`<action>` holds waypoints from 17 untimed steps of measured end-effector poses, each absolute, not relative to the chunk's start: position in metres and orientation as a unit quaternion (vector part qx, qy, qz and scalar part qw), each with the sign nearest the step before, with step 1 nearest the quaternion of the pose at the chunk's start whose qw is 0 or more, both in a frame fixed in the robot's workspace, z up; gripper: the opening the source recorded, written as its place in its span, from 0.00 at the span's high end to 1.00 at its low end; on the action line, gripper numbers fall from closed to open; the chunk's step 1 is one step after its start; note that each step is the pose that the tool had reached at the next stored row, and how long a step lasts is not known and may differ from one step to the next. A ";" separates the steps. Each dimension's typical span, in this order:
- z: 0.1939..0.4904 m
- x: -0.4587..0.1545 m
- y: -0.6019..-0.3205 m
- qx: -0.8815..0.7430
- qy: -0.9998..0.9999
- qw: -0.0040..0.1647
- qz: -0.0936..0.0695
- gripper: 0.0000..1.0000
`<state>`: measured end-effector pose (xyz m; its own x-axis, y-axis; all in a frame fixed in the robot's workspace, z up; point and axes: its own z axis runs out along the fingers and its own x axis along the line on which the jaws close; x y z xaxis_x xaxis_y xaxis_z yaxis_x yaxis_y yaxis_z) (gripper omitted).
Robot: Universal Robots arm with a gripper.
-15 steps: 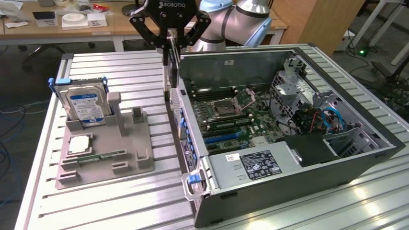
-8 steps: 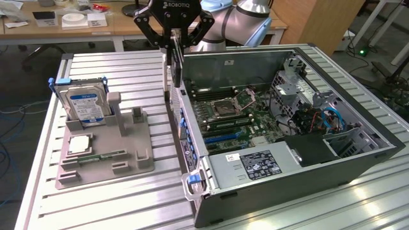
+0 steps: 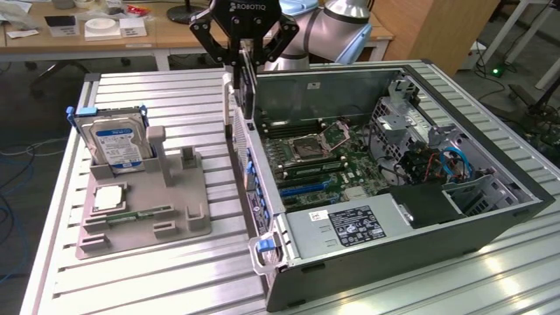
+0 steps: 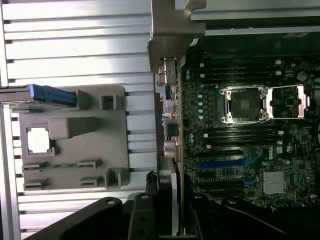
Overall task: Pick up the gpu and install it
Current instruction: 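Pick up the gpu and move the gpu toward the slot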
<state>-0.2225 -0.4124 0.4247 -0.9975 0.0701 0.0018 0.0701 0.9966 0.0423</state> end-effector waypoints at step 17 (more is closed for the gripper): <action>0.424 -0.206 -0.412 -0.035 -0.999 0.000 -0.021 0.72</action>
<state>-0.2057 -0.4124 0.4244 -0.9975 0.0701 0.0019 0.0701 0.9966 0.0423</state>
